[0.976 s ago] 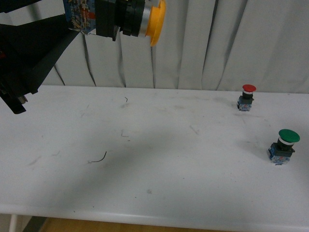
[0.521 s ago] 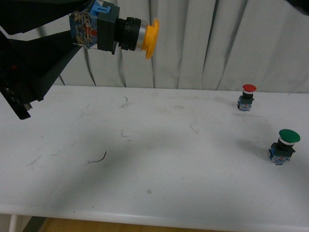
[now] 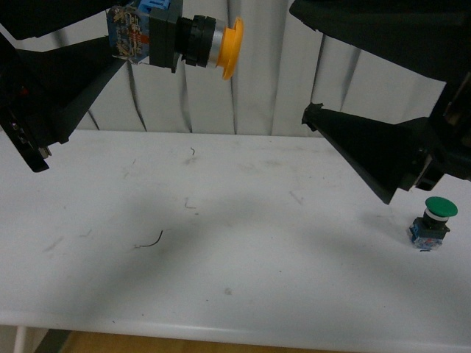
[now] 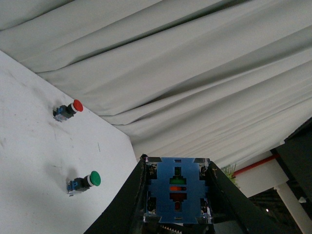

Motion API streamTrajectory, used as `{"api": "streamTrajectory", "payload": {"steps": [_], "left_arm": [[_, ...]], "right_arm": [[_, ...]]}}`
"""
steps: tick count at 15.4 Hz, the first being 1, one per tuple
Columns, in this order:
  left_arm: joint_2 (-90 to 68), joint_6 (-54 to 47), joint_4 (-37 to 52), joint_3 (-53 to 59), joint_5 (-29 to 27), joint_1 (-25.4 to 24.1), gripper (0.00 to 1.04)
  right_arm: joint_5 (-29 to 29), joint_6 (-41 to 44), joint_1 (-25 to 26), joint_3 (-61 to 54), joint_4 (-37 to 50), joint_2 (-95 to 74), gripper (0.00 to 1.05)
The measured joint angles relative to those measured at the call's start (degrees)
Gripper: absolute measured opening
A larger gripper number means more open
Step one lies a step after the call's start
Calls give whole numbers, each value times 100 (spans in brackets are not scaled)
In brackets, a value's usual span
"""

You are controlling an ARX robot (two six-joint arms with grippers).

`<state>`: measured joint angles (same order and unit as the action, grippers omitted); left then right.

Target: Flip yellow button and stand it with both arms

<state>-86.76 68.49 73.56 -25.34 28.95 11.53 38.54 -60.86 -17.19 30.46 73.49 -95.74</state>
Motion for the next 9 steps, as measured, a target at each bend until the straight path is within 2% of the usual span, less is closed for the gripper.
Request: {"api": "streamTrajectory", "payload": {"steps": [9], "left_arm": [[-11, -96, -2, -22, 0, 44, 31]], "right_arm": [[-332, -973, -466, 951, 24, -654, 98]]}}
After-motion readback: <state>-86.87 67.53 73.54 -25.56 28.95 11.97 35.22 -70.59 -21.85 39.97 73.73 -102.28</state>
